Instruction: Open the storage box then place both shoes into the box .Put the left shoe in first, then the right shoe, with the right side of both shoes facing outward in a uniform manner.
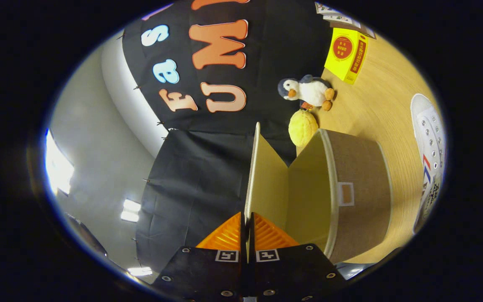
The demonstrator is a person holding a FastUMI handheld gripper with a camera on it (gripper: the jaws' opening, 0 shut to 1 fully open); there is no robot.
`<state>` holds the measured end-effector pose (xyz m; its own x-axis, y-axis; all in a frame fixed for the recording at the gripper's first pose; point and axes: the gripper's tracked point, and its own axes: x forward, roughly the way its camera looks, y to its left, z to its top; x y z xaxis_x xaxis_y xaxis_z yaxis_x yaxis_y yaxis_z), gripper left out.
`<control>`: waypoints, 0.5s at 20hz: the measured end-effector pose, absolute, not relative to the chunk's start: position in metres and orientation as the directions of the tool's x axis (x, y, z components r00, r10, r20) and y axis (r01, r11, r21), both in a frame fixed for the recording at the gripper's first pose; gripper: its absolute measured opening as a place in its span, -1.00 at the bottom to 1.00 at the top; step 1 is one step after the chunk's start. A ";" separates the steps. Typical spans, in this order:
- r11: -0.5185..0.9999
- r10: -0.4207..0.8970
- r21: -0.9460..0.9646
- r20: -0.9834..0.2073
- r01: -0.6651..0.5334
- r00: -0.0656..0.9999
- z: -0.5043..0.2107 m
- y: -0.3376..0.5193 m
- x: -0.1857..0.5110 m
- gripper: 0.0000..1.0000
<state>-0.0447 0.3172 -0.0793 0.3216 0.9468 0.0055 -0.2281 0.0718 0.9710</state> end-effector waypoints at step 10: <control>0.230 0.937 0.888 -0.092 -0.397 0.336 -0.037 0.416 -0.081 -0.95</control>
<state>-0.0813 0.4163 -0.0366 0.3359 0.9374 -0.0920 -0.3975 0.2296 0.8884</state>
